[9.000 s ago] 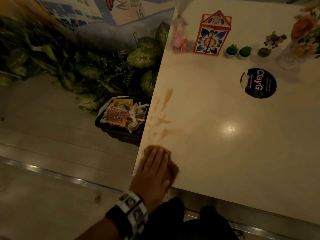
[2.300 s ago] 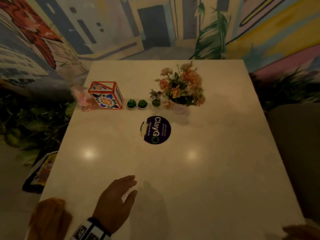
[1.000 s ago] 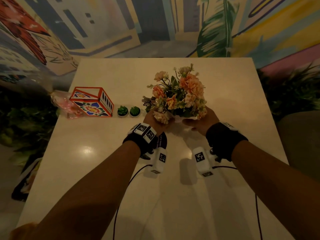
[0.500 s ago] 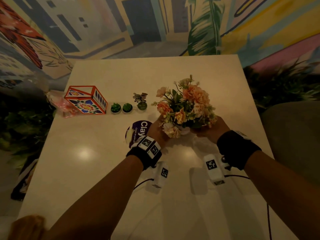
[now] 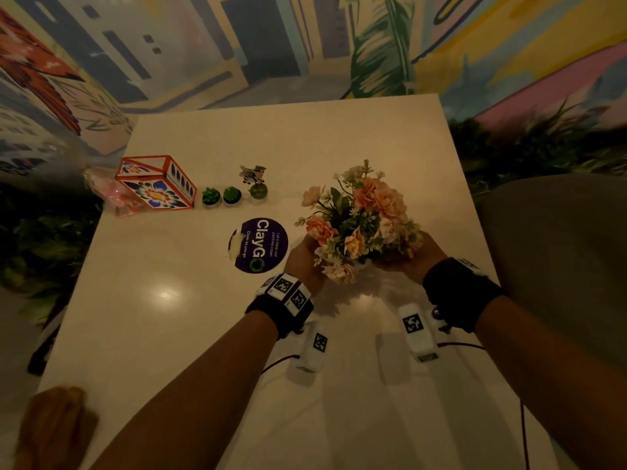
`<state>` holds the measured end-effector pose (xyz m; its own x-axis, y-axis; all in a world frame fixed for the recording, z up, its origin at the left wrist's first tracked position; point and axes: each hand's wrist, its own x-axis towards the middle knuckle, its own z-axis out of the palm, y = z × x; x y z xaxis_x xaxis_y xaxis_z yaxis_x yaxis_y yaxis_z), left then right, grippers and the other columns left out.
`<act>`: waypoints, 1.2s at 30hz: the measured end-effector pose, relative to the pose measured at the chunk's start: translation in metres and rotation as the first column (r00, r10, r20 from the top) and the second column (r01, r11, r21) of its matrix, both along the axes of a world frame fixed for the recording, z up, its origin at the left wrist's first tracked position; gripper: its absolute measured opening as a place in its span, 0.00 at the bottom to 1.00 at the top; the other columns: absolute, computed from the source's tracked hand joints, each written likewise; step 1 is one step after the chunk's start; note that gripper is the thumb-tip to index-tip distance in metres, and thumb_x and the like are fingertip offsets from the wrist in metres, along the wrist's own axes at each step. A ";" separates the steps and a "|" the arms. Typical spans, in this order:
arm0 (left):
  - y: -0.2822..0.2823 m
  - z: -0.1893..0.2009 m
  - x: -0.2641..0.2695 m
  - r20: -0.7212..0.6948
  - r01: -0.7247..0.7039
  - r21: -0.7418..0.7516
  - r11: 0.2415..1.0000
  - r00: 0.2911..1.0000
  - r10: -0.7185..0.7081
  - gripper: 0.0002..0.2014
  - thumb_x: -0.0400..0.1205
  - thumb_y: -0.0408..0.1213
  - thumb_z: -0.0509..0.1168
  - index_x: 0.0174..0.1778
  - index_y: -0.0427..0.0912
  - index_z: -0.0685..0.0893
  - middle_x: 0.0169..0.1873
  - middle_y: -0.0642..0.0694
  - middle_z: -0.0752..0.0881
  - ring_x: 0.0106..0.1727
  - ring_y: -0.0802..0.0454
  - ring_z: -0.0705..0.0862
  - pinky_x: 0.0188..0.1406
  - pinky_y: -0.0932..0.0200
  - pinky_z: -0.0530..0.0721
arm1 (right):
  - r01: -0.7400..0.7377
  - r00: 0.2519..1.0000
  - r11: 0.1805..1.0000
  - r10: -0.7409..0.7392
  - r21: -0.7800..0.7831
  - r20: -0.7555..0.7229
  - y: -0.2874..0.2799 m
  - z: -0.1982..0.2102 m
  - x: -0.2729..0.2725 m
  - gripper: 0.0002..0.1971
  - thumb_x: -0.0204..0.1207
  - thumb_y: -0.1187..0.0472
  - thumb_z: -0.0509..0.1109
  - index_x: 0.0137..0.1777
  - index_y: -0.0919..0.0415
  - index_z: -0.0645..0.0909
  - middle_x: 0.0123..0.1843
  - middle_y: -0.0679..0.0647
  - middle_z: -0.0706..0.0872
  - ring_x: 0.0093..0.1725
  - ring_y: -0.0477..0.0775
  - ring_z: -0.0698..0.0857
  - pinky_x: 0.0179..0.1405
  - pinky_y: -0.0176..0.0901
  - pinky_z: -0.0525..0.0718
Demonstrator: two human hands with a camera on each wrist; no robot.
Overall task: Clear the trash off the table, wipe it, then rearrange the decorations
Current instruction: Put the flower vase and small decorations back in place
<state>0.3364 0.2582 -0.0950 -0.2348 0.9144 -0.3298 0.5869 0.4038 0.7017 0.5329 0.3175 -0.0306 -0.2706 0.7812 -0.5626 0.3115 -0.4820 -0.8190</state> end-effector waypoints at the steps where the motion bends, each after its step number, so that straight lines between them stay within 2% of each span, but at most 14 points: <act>1: -0.002 0.002 0.001 -0.018 0.002 0.032 0.999 1.000 -0.001 0.25 0.79 0.31 0.67 0.73 0.38 0.72 0.65 0.41 0.81 0.64 0.46 0.80 0.54 0.67 0.74 | -0.064 0.995 0.995 0.057 0.075 0.088 -0.003 0.001 0.002 0.34 0.69 0.75 0.75 0.74 0.65 0.67 0.61 0.56 0.77 0.58 0.48 0.80 0.54 0.38 0.79; 3: -0.002 -0.005 0.000 -0.032 0.037 0.055 0.998 0.999 -0.036 0.23 0.80 0.38 0.67 0.72 0.42 0.74 0.65 0.46 0.81 0.64 0.49 0.80 0.54 0.72 0.71 | -0.102 0.990 0.989 0.090 0.111 0.107 -0.004 -0.003 0.005 0.34 0.66 0.75 0.76 0.72 0.67 0.70 0.63 0.58 0.79 0.59 0.50 0.76 0.64 0.42 0.76; 5: 0.000 -0.009 0.000 -0.054 0.053 0.058 0.997 0.997 -0.050 0.23 0.79 0.41 0.67 0.72 0.44 0.75 0.65 0.47 0.82 0.64 0.49 0.80 0.57 0.69 0.71 | -0.089 0.996 0.992 0.086 0.088 0.034 -0.005 -0.005 0.009 0.31 0.66 0.80 0.73 0.70 0.71 0.72 0.62 0.60 0.82 0.58 0.53 0.80 0.57 0.41 0.82; 7: 0.002 -0.012 -0.001 -0.071 0.083 0.078 0.993 0.994 -0.077 0.22 0.80 0.43 0.66 0.71 0.44 0.76 0.66 0.47 0.81 0.66 0.49 0.79 0.60 0.69 0.69 | -0.065 0.998 0.995 0.066 0.073 -0.007 -0.006 -0.004 0.010 0.31 0.66 0.84 0.70 0.71 0.72 0.71 0.59 0.58 0.83 0.50 0.46 0.84 0.50 0.36 0.85; 9: 0.003 -0.014 0.000 -0.103 0.136 0.072 0.988 0.986 -0.128 0.21 0.81 0.46 0.63 0.70 0.44 0.78 0.66 0.46 0.82 0.66 0.48 0.79 0.60 0.70 0.68 | -0.091 0.996 0.992 0.089 0.085 0.016 -0.008 0.002 0.011 0.34 0.65 0.84 0.71 0.72 0.72 0.69 0.54 0.51 0.86 0.44 0.40 0.83 0.53 0.38 0.84; 11: 0.005 -0.016 0.002 -0.099 0.151 0.050 0.987 0.984 -0.146 0.24 0.79 0.51 0.60 0.68 0.45 0.80 0.65 0.47 0.83 0.66 0.48 0.79 0.61 0.68 0.69 | -0.123 0.990 0.986 0.114 0.114 0.085 -0.011 0.008 0.012 0.38 0.67 0.79 0.73 0.76 0.67 0.63 0.57 0.52 0.84 0.51 0.44 0.81 0.49 0.32 0.77; 14: 0.007 -0.017 0.006 -0.129 0.162 0.038 0.986 0.979 -0.156 0.21 0.81 0.47 0.61 0.70 0.45 0.79 0.67 0.47 0.81 0.68 0.49 0.78 0.62 0.71 0.66 | -0.130 0.983 0.976 0.103 0.177 0.153 -0.012 0.010 0.019 0.43 0.69 0.73 0.75 0.80 0.61 0.55 0.74 0.61 0.72 0.69 0.59 0.76 0.44 0.27 0.69; 18: 0.004 -0.018 0.012 -0.178 0.256 0.072 0.964 0.954 -0.240 0.31 0.78 0.58 0.52 0.73 0.45 0.76 0.71 0.47 0.78 0.72 0.50 0.74 0.74 0.66 0.64 | -0.161 0.983 0.967 0.139 0.197 0.120 -0.008 0.000 0.024 0.35 0.63 0.80 0.76 0.72 0.71 0.71 0.69 0.65 0.78 0.64 0.57 0.79 0.30 0.14 0.72; 21: 0.004 -0.017 0.016 -0.193 0.262 0.067 0.963 0.950 -0.245 0.33 0.76 0.59 0.52 0.74 0.44 0.75 0.71 0.46 0.78 0.73 0.49 0.73 0.76 0.65 0.62 | -0.183 0.978 0.952 0.150 0.245 0.147 -0.007 -0.004 0.026 0.32 0.62 0.77 0.79 0.68 0.71 0.76 0.65 0.62 0.81 0.58 0.49 0.77 0.37 0.19 0.73; 24: 0.004 -0.014 0.019 -0.197 0.258 0.055 0.965 0.950 -0.243 0.28 0.81 0.53 0.57 0.74 0.42 0.75 0.71 0.44 0.77 0.73 0.46 0.74 0.71 0.69 0.60 | -0.198 0.974 0.945 0.160 0.259 0.161 -0.006 -0.006 0.030 0.32 0.61 0.75 0.80 0.67 0.69 0.77 0.63 0.60 0.82 0.58 0.49 0.77 0.41 0.22 0.74; 28: 0.001 -0.011 0.022 -0.046 0.159 0.026 0.987 0.986 -0.158 0.27 0.80 0.48 0.60 0.72 0.36 0.76 0.68 0.39 0.80 0.70 0.42 0.77 0.75 0.53 0.71 | -0.225 0.965 0.936 0.175 0.270 0.196 -0.006 -0.009 0.034 0.32 0.61 0.73 0.81 0.67 0.68 0.78 0.65 0.61 0.82 0.59 0.49 0.78 0.50 0.29 0.73; 30: -0.001 -0.010 0.023 -0.075 0.156 -0.003 0.988 0.985 -0.156 0.25 0.81 0.45 0.61 0.71 0.35 0.76 0.68 0.38 0.80 0.70 0.41 0.77 0.74 0.58 0.69 | -0.221 0.967 0.938 0.176 0.265 0.184 -0.007 -0.010 0.036 0.32 0.61 0.73 0.81 0.67 0.69 0.77 0.66 0.61 0.82 0.60 0.49 0.79 0.50 0.27 0.73; 32: -0.003 -0.009 0.024 -0.120 0.206 0.035 0.978 0.972 -0.200 0.30 0.76 0.52 0.57 0.70 0.39 0.78 0.68 0.42 0.81 0.70 0.44 0.77 0.71 0.62 0.69 | -0.214 0.968 0.941 0.169 0.264 0.183 -0.008 -0.010 0.036 0.32 0.61 0.73 0.81 0.68 0.69 0.77 0.65 0.61 0.82 0.60 0.49 0.78 0.50 0.27 0.72; 36: -0.002 -0.006 0.024 -0.192 0.263 0.050 0.963 0.949 -0.250 0.28 0.79 0.51 0.58 0.71 0.39 0.78 0.69 0.41 0.80 0.71 0.43 0.76 0.72 0.60 0.68 | -0.196 0.974 0.947 0.157 0.255 0.165 -0.008 -0.012 0.036 0.32 0.60 0.72 0.81 0.67 0.68 0.77 0.65 0.61 0.82 0.58 0.48 0.78 0.54 0.32 0.74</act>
<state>0.3606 0.2563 -0.1014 -0.0391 0.9718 -0.2326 0.7847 0.1739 0.5950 0.5693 0.3093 -0.0421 -0.3507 0.8551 -0.3818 0.4932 -0.1779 -0.8515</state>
